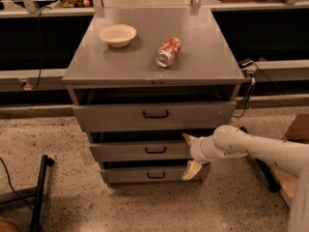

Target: Open middle drawer

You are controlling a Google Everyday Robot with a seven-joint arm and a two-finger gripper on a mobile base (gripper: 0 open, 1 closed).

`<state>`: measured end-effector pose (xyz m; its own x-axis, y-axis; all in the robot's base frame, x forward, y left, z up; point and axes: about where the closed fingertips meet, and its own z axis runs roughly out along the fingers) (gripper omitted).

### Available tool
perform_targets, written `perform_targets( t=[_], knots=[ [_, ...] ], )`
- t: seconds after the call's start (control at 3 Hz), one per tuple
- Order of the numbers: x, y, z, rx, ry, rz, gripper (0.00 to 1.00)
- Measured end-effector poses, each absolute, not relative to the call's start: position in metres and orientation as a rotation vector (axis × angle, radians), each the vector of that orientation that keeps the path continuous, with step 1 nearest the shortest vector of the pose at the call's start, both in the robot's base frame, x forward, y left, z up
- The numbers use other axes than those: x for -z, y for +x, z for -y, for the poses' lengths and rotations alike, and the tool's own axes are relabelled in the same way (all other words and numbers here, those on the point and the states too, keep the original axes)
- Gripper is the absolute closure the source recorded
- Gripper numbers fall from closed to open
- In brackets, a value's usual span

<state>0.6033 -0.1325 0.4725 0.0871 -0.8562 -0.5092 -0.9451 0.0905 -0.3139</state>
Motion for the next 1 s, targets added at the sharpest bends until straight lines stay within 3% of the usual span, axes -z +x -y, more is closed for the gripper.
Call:
perform_targets(
  t=[1.0],
  knots=[
    [-0.456, 0.659, 0.164, -0.149, -1.731, -1.827, 0.00]
  ],
)
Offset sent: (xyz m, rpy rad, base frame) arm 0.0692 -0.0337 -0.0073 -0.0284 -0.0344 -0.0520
